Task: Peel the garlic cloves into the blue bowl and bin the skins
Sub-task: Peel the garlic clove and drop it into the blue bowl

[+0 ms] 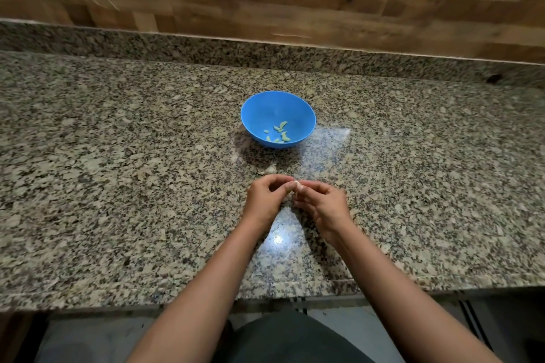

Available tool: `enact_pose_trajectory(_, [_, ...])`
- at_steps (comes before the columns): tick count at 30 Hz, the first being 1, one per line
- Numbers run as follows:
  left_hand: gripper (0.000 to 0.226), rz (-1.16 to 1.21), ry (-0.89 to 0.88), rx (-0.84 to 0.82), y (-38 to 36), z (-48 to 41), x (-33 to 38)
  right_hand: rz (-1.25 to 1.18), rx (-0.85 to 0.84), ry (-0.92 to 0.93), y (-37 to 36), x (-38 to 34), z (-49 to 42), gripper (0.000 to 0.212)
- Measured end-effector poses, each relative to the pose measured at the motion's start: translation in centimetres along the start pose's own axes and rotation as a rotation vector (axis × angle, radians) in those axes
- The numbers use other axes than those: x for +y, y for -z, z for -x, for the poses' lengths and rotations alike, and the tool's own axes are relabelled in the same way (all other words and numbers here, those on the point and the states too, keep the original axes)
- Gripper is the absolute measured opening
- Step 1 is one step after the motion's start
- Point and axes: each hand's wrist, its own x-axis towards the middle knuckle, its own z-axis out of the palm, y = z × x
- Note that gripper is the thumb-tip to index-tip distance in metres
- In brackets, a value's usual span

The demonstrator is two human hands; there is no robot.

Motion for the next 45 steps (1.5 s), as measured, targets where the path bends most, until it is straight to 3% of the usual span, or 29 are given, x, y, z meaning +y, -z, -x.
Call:
enact_pose_trajectory(13, [0.005, 0.057, 0.06, -0.113, -0.1, 0.3, 1.9, -0.169, -0.128, -0.078, 0.0, -1.7, 0.3, 0.021])
enact_pose_trajectory(18, [0.007, -0.282, -0.072, -0.11, 0.8, -0.1, 1.6, -0.171, -0.13, -0.169, -0.8, -1.1, 0.4, 0.012])
enact_pose_trajectory(22, [0.008, -0.404, -0.135, -0.15, 1.3, -0.1, 1.7, -0.181, -0.16, -0.27, -0.4, -1.1, 0.4, 0.011])
enact_pose_trajectory(27, [0.009, -0.559, -0.18, -0.099, 1.9, 0.1, 1.0, -0.242, -0.093, -0.243, 0.3, -1.4, 0.2, 0.011])
enact_pose_trajectory(32, [0.021, -0.565, -0.218, -0.057, 1.5, 0.3, 1.6, -0.15, -0.084, -0.189, 0.3, -1.5, 0.2, 0.007])
enact_pose_trajectory(37, [0.026, -0.626, -0.232, -0.161, 0.9, 0.3, 2.2, -0.054, -0.112, -0.114, 0.0, -1.6, 0.4, 0.006])
enact_pose_trajectory(45, [0.023, -0.616, -0.275, -0.227, 1.1, 0.4, 2.2, 0.239, -0.343, -0.103, 0.4, -3.5, 0.6, 0.014])
